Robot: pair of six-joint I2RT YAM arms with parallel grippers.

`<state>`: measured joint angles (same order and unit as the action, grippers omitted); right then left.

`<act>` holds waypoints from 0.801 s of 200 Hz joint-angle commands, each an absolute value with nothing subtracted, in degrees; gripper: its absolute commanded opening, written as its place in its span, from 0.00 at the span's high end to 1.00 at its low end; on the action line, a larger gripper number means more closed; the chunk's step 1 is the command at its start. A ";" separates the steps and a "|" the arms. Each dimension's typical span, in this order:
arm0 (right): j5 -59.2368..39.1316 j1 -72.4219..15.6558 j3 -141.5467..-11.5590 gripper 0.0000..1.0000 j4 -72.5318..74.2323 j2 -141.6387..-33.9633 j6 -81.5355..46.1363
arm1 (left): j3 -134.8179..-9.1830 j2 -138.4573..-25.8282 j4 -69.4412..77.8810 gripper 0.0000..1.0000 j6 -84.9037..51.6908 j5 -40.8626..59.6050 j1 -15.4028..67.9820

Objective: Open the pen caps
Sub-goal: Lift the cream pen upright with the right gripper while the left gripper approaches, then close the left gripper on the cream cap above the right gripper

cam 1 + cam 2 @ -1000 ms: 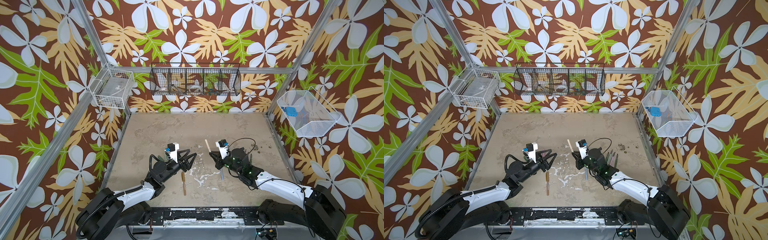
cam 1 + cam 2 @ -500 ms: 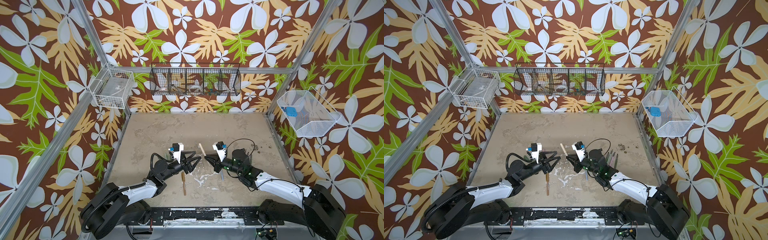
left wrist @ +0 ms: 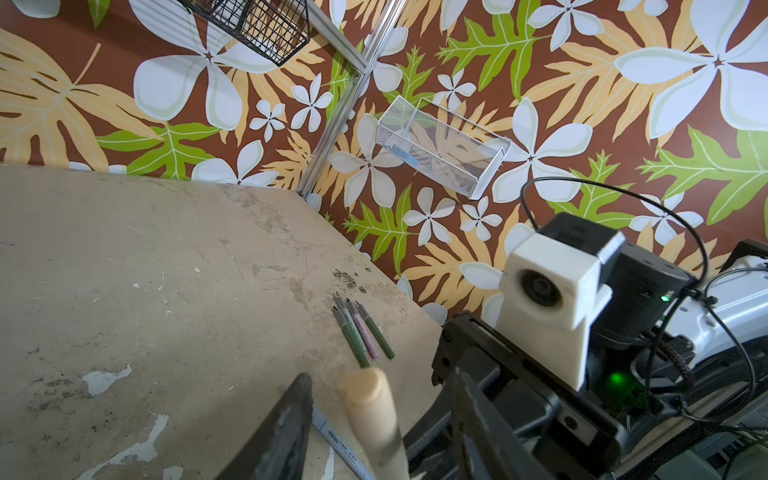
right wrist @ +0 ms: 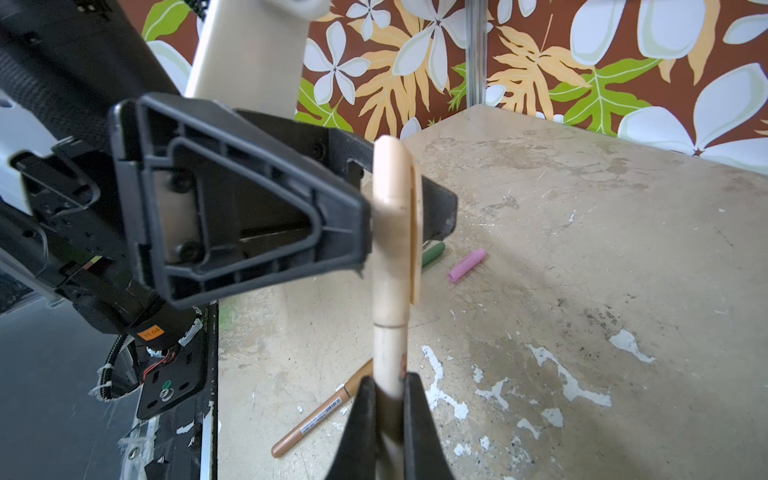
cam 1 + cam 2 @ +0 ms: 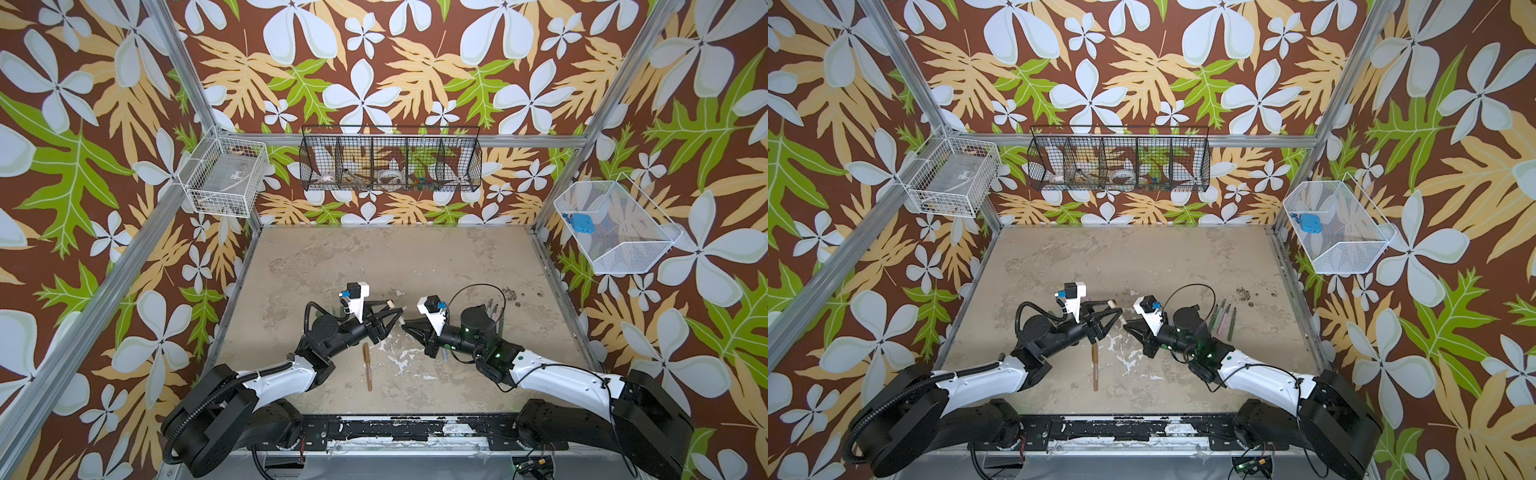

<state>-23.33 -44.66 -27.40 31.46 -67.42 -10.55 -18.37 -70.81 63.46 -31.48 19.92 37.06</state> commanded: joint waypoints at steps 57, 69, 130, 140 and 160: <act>-21.41 -45.39 -27.38 0.91 33.34 -67.06 -7.44 | -18.99 -70.99 64.18 0.76 -31.37 21.75 37.02; -20.73 -45.62 -27.38 0.91 33.29 -67.01 -7.13 | -19.07 -71.16 64.42 0.78 -31.29 22.18 37.01; -20.62 -45.72 -26.95 0.77 32.58 -65.42 -8.59 | -18.60 -71.34 67.51 0.92 -31.32 26.23 37.09; -21.18 -45.71 -26.72 0.74 33.25 -65.22 -9.02 | -18.49 -71.46 68.42 0.92 -31.47 27.11 37.09; -21.60 -45.77 -26.87 0.72 33.31 -65.45 -9.42 | -18.17 -71.72 70.00 0.93 -31.84 28.12 37.07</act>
